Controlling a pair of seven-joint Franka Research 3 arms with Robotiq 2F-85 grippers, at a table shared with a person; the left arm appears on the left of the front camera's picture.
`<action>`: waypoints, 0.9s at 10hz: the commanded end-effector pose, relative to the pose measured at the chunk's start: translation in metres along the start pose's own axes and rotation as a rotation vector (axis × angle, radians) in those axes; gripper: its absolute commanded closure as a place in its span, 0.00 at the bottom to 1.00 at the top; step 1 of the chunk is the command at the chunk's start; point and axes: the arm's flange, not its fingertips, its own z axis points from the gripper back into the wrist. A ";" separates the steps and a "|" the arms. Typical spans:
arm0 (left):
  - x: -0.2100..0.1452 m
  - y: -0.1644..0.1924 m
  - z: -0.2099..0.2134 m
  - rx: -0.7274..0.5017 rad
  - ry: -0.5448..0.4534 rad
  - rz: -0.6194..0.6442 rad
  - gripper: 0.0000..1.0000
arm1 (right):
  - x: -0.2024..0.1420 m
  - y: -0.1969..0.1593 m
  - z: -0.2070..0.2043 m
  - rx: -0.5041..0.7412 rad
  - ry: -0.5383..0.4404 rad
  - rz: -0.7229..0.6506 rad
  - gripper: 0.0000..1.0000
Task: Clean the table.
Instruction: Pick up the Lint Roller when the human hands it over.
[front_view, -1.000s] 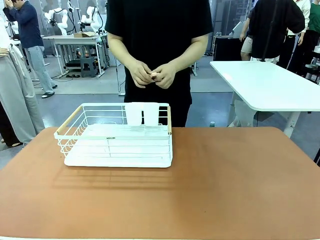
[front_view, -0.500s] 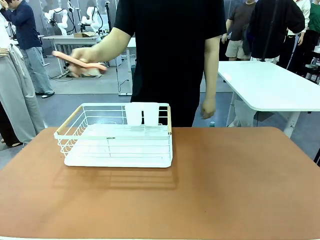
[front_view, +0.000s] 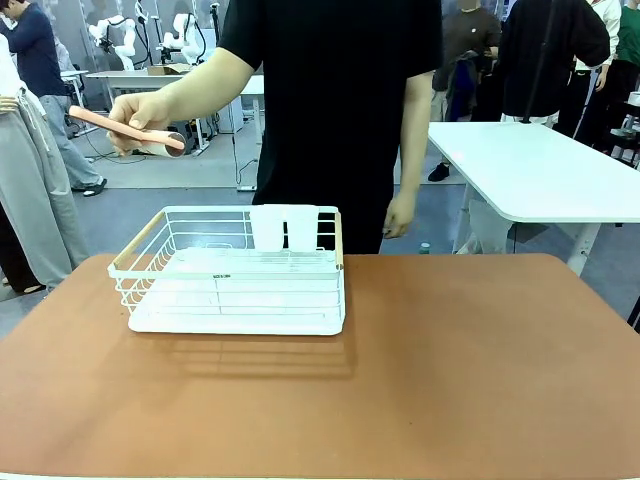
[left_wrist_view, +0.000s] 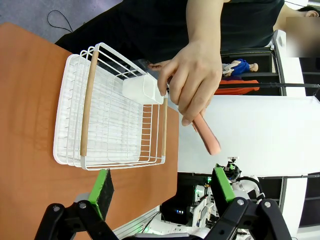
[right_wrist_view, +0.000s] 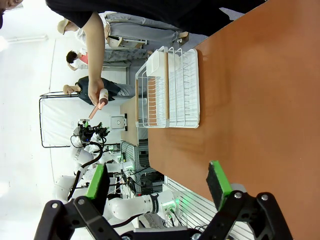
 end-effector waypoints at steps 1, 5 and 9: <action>0.000 0.000 0.001 -0.011 -0.003 0.001 0.00 | 0.000 0.002 0.001 0.008 0.004 0.007 0.00; -0.006 -0.039 0.000 0.171 -0.070 0.039 0.00 | 0.000 0.002 0.001 0.008 0.004 0.007 0.00; -0.032 -0.098 -0.019 0.362 -0.159 0.177 0.00 | 0.000 0.002 0.001 0.008 0.004 0.007 0.00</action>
